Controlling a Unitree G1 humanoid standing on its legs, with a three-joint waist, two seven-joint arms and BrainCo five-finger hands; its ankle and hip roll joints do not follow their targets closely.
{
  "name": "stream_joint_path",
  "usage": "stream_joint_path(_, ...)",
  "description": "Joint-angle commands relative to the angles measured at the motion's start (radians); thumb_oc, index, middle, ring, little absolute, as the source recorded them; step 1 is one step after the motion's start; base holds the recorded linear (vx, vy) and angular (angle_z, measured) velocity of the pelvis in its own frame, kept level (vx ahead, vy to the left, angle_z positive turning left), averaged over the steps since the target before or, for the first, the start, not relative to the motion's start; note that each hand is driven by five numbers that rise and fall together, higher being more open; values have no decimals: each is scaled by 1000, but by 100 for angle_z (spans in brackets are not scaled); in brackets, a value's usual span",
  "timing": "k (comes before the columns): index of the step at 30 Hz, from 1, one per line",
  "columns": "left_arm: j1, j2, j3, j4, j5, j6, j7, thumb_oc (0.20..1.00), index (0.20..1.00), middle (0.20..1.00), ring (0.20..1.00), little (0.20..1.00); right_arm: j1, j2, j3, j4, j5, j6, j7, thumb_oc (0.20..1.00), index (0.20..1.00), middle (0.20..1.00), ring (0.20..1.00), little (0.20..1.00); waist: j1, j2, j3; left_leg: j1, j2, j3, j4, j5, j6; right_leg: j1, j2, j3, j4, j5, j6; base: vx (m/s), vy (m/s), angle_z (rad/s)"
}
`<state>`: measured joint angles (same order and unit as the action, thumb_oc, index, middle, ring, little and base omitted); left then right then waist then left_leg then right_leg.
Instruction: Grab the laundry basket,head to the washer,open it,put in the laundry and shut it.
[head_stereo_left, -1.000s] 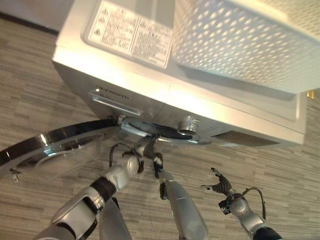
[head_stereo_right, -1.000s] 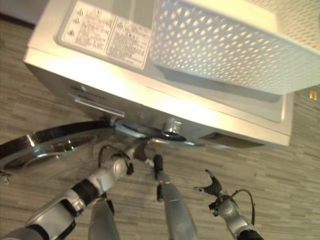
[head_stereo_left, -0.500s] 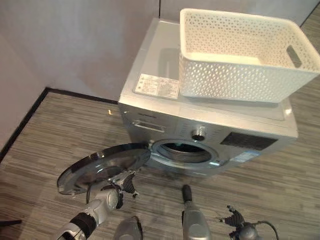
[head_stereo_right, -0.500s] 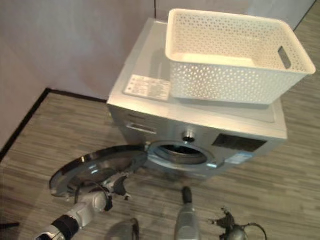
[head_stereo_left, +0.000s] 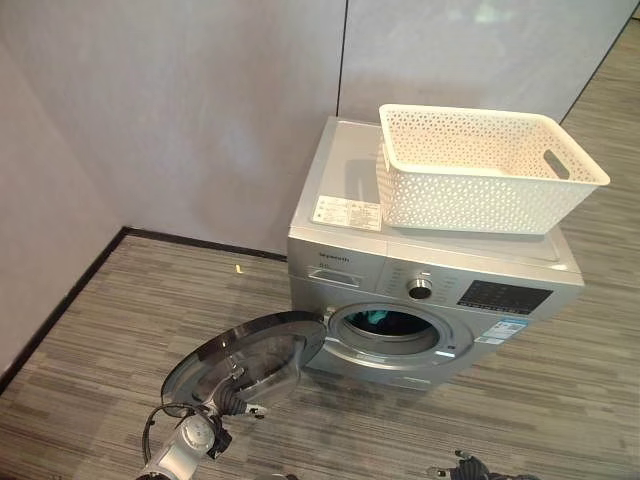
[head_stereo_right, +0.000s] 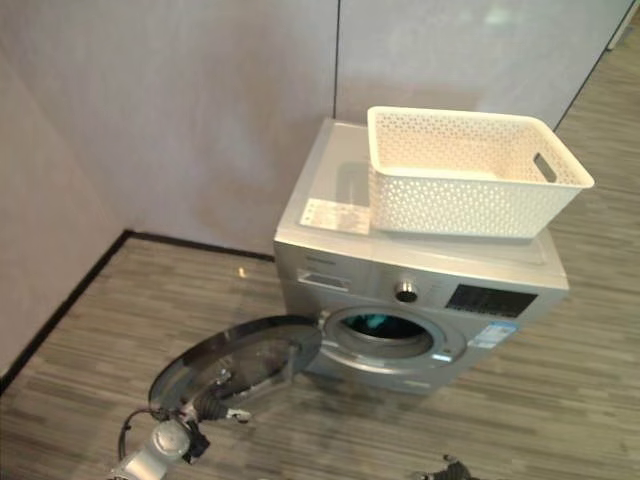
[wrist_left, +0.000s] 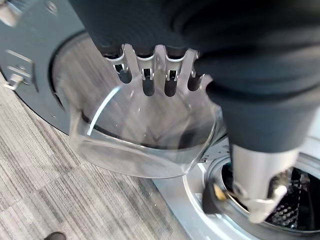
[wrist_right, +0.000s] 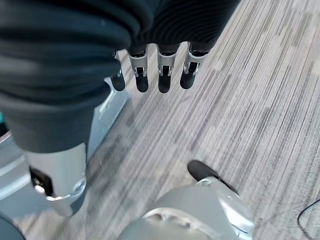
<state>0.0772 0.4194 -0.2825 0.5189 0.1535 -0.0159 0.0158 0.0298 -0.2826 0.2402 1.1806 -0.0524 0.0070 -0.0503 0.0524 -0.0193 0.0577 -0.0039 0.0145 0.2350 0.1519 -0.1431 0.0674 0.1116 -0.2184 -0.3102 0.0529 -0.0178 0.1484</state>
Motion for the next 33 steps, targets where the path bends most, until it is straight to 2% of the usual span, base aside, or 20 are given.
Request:
stream_joint_path(1, -8, 25, 30, -116, -38, -50, 4, 1000, 1000, 1000, 1000, 1000, -3, -16, 23, 10, -17, -14, 14, 1000, 1000, 1000, 1000, 1000, 17, -10, -24, -35, 8, -60, -83, 48, -39, -27, 7, -11, 58, -74, 3, -54, -164, -34)
stream_joint_path(7, 56, 49, 211, -294, -80, -75, 51, 1000, 1000, 1000, 1000, 1000, 17, -15, 64, -7, -47, -33, 37, 1000, 1000, 1000, 1000, 1000, 53, -29, -7, -69, 42, -93, -58, 92, -83, 28, 50, -52, -8, -111, -27, -57, -154, 16)
stream_joint_path(10, 68, 45, 328, -330, -117, -79, 94, 1000, 1000, 1000, 1000, 1000, 24, -11, 66, 22, -55, -33, 49, 1000, 1000, 1000, 1000, 1000, 63, -27, -6, -88, 51, -109, -61, 118, -96, 42, 67, -75, -32, -115, -37, -24, -97, 36)
stream_joint_path(12, 70, 52, 372, -331, -113, -73, 118, 1000, 1000, 1000, 1000, 1000, 26, -9, 72, 33, -65, -31, 57, 1000, 1000, 1000, 1000, 1000, 66, -24, -7, -89, 55, -114, -65, 126, -102, 45, 71, -79, -38, -118, -41, -66, -26, 13)
stream_joint_path(13, 21, 105, 476, -284, -113, -72, 206, 1000, 1000, 1000, 1000, 1000, 6, -32, 102, 35, -92, -32, 66, 1000, 1000, 1000, 1000, 1000, 97, -30, 37, -159, 66, -232, -5, 147, -159, 17, 74, -46, -9, -137, -63, -144, -12, 12)
stream_joint_path(14, 18, 105, 477, -282, -113, -73, 206, 1000, 1000, 1000, 1000, 1000, 3, -31, 101, 35, -92, -32, 66, 1000, 1000, 1000, 1000, 1000, 95, -29, 37, -165, 66, -235, -4, 152, -158, 12, 74, -48, -9, -134, -63, -158, -2, 1)
stream_joint_path(15, -5, 144, 512, -240, -106, -65, 241, 1000, 1000, 1000, 1000, 1000, -3, -43, 124, 29, -115, -32, 74, 1000, 1000, 1000, 1000, 1000, 104, -32, 51, -169, 62, -321, 1, 141, -172, -5, 74, -29, 3, -139, -66, -4, 22, -28)
stream_joint_path(16, -72, 243, 542, -108, -80, -37, 302, 1000, 1000, 1000, 1000, 1000, -7, -67, 155, 23, -145, -36, 90, 1000, 1000, 1000, 1000, 1000, 92, -28, 46, -156, 84, -422, -30, 142, -183, -19, 84, -5, 7, -139, -61, -5, 20, -35)
stream_joint_path(17, -83, 248, 536, -95, -82, -43, 305, 1000, 1000, 1000, 1000, 1000, -10, -64, 153, 23, -145, -35, 90, 1000, 1000, 1000, 1000, 1000, 90, -29, 48, -158, 85, -427, -36, 150, -183, -21, 85, -9, 6, -135, -61, 54, 33, -26)
stream_joint_path(18, -116, 295, 537, -12, -83, -24, 315, 1000, 1000, 1000, 1000, 1000, -12, -81, 159, 22, -153, -38, 100, 1000, 1000, 1000, 1000, 1000, 77, -25, 43, -146, 106, -425, -55, 149, -185, -19, 93, -1, 7, -140, -58, 30, 47, -23)
stream_joint_path(19, -151, 348, 526, 100, -91, -10, 317, 1000, 1000, 1000, 1000, 1000, -19, -98, 159, 20, -155, -39, 107, 1000, 1000, 1000, 1000, 1000, 66, -23, 40, -145, 121, -418, -76, 171, -188, -27, 101, 7, 7, -137, -61, 63, 81, -16)
stream_joint_path(21, -192, 418, 528, 241, -119, 19, 287, 1000, 1000, 1000, 1000, 1000, -34, -124, 169, 9, -169, -39, 112, 1000, 1000, 1000, 1000, 1000, 55, -25, 39, -133, 127, -421, -105, 174, -186, -42, 111, 27, 16, -140, -63, 31, 89, -14)
stream_joint_path(23, -273, 505, 484, 384, -139, 26, 259, 1000, 1000, 1000, 1000, 1000, -53, -138, 187, 4, -174, -38, 108, 1000, 1000, 1000, 1000, 1000, 44, -36, 55, -138, 136, -410, -106, 183, -186, -66, 118, 38, 31, -138, -67, -27, 34, -29)
stream_joint_path(24, -284, 509, 476, 393, -141, 22, 258, 1000, 1000, 1000, 1000, 1000, -54, -135, 184, 4, -174, -38, 108, 1000, 1000, 1000, 1000, 1000, 48, -39, 56, -139, 137, -409, -106, 184, -186, -68, 118, 39, 32, -138, -67, -35, 21, -26)
stream_joint_path(25, -353, 557, 427, 488, -157, 25, 228, 1000, 1000, 1000, 1000, 1000, -71, -146, 196, 0, -167, -38, 102, 1000, 1000, 1000, 1000, 1000, 42, -60, 74, -148, 145, -401, -103, 186, -183, -91, 126, 52, 44, -132, -66, -41, 16, -20)
stream_joint_path(28, -482, 636, 367, 587, -228, 13, 189, 1000, 1000, 1000, 1000, 1000, -98, -162, 238, -62, -160, -40, 101, 1000, 1000, 1000, 1000, 1000, 38, -109, 104, -165, 164, -386, -103, 192, -180, -127, 137, 65, 57, -120, -62, -42, -19, -11)
stream_joint_path(29, -488, 639, 362, 592, -230, 11, 188, 1000, 1000, 1000, 1000, 1000, -98, -161, 237, -64, -159, -38, 102, 1000, 1000, 1000, 1000, 1000, 39, -111, 104, -165, 164, -385, -103, 192, -180, -129, 136, 66, 58, -121, -62, -9, -17, -16)
stream_joint_path(30, -534, 662, 337, 621, -237, 10, 187, 1000, 1000, 1000, 1000, 1000, -103, -175, 253, -107, -156, -41, 103, 1000, 1000, 1000, 1000, 1000, 35, -134, 116, -173, 173, -379, -103, 193, -179, -142, 142, 71, 61, -117, -60, -39, -81, -30)
stream_joint_path(31, -625, 703, 280, 661, -237, 10, 179, 1000, 1000, 1000, 1000, 1000, -101, -190, 289, -169, -143, -50, 105, 1000, 1000, 1000, 1000, 1000, 29, -183, 136, -191, 183, -370, -96, 195, -179, -162, 148, 81, 62, -102, -53, -43, -100, -24)
stream_joint_path(33, -709, 738, 208, 707, -193, 17, 176, 1000, 1000, 1000, 1000, 1000, -103, -203, 320, -211, -132, -61, 111, 1000, 1000, 1000, 1000, 1000, 20, -224, 152, -206, 196, -365, -90, 193, -179, -180, 155, 87, 59, -88, -47, -44, -78, -23)
